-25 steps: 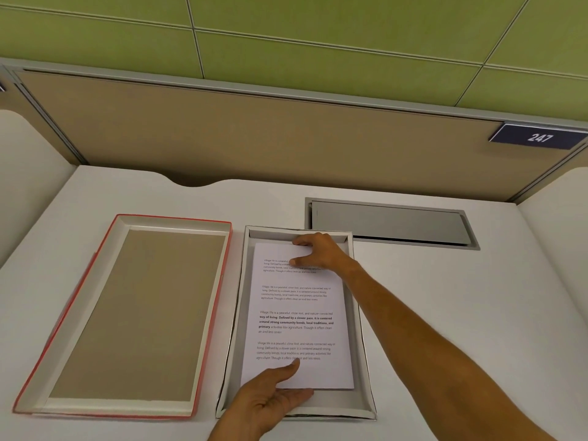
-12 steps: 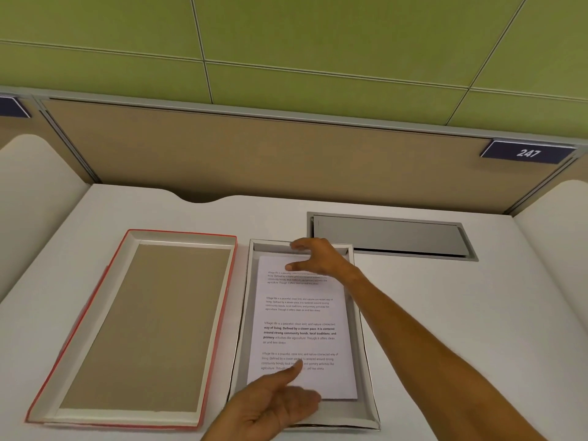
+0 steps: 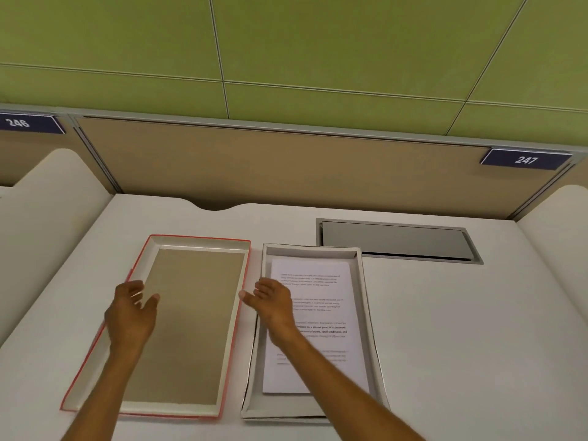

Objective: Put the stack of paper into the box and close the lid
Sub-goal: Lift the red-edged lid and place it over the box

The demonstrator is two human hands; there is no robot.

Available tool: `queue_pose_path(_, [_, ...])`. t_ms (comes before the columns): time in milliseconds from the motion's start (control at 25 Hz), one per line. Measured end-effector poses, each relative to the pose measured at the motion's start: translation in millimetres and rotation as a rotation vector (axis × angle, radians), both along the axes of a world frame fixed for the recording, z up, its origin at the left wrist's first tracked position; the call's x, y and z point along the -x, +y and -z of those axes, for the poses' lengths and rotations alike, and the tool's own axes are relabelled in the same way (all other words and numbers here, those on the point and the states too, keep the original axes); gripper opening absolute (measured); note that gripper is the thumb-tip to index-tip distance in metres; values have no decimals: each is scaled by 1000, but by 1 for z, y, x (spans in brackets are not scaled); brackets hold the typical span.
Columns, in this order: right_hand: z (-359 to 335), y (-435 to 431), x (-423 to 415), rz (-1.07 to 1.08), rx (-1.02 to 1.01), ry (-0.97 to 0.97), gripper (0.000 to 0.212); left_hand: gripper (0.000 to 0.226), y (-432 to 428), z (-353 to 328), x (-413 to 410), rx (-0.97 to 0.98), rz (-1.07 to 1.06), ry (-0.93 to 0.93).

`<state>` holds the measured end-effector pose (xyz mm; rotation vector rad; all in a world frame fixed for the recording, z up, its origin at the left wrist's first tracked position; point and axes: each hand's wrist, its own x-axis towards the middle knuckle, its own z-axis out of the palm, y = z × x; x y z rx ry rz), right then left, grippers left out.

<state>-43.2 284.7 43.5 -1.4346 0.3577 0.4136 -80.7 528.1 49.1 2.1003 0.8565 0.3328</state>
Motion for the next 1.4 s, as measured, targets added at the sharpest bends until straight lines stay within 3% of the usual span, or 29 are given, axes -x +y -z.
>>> queue_pose_path(160, [17, 42, 25, -44, 195, -4, 56, 52, 48, 13, 11, -327, 34, 214])
queue_pose_path(320, [29, 57, 27, -223, 527, -37, 37, 48, 64, 23, 14, -374, 43, 420])
queue_pose_path(480, [38, 63, 27, -299, 617, -34, 42, 29, 63, 28, 13, -428, 78, 510])
queue_pose_path(720, [47, 61, 26, -308, 586, -48, 40, 14, 66, 32, 15, -418, 82, 469])
queue_pose_path(960, [40, 54, 27, -306, 581, -61, 40, 30, 64, -6, 14, -245, 19, 451])
queue_pose_path(1080, [11, 67, 29, -268, 587, -187, 52, 47, 60, -34, 12, -130, 13, 419])
queue_pose_path(1160, [-19, 86, 30, -298, 452, -232, 62, 58, 54, -52, 15, -79, 63, 386])
queue_pose_path(1400, [-99, 142, 22, -367, -32, -80, 52, 64, 5, -111, 29, 53, 145, 196])
